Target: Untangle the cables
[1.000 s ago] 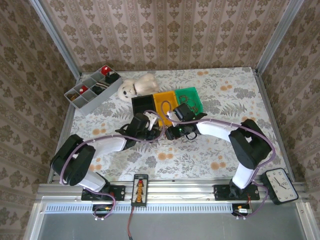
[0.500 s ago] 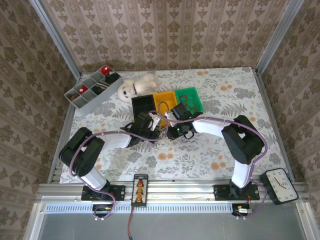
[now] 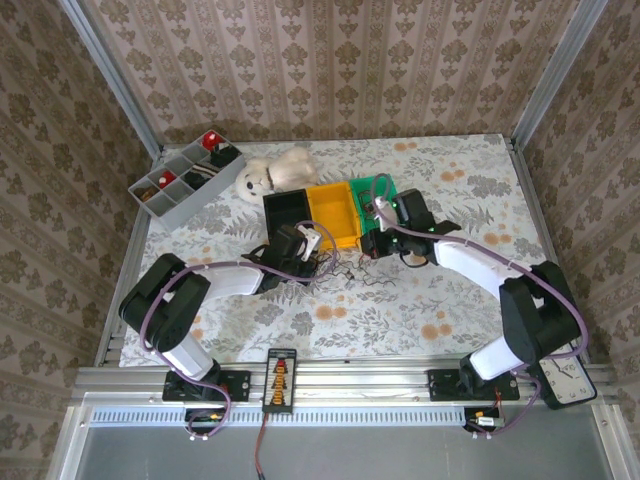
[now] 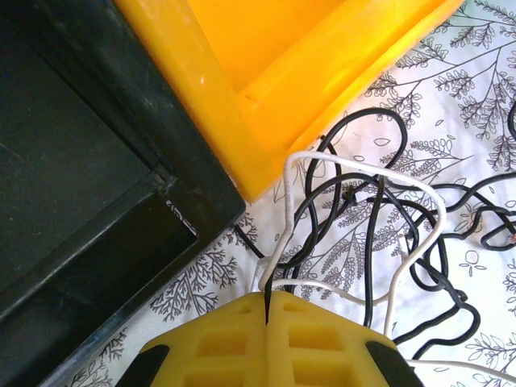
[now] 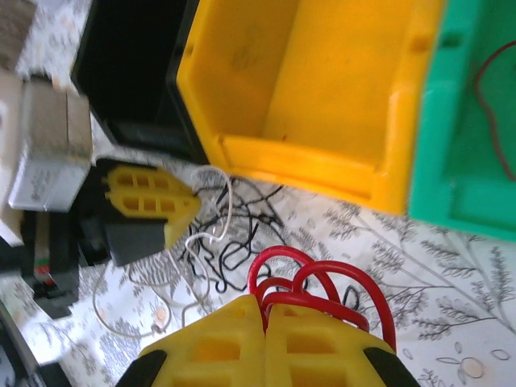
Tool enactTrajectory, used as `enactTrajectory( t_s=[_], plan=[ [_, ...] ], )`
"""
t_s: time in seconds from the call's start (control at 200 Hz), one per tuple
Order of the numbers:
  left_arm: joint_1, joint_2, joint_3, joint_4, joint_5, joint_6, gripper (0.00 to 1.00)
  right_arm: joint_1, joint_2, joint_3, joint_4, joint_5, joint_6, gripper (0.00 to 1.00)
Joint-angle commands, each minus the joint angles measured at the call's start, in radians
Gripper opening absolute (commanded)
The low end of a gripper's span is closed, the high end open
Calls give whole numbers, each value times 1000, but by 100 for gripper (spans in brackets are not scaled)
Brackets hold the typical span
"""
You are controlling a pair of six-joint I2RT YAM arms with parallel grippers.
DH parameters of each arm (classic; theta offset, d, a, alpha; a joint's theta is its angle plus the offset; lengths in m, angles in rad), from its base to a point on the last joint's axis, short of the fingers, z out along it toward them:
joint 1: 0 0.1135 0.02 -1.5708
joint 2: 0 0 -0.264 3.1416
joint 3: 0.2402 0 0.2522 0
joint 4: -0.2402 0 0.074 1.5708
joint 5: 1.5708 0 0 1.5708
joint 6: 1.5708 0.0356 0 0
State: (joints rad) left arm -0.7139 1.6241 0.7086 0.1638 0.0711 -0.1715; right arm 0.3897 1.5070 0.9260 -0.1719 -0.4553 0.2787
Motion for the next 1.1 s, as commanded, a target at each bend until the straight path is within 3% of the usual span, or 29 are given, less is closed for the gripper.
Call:
enactTrajectory(
  t_s=[0.0,0.185,0.325,0.44,0.57,0.655,0.845,1.095],
  plan=[
    [-9,-15,3,-27,-23,-13,0,-40,-34,-27,72,-91,85,6],
    [-12,-28,-9,-29,-37,-16,0,-111,-37,-8,137,-73,146,6],
    [-18,-42,-2,-32,-36,-11,0,-127,54,89,134,17,146,7],
    [-18,-56,24,-59,-14,2,0,-134,115,172,122,13,141,6],
    [-16,-118,30,-56,30,16,37,-133,119,192,107,-39,137,6],
    [-6,-183,29,-43,58,12,46,-133,100,166,108,-71,144,6],
    [0,-228,95,-20,159,43,46,-133,35,102,131,-213,203,6],
    [-24,-109,231,9,256,74,33,-132,-26,70,158,-337,265,5]
  ],
)
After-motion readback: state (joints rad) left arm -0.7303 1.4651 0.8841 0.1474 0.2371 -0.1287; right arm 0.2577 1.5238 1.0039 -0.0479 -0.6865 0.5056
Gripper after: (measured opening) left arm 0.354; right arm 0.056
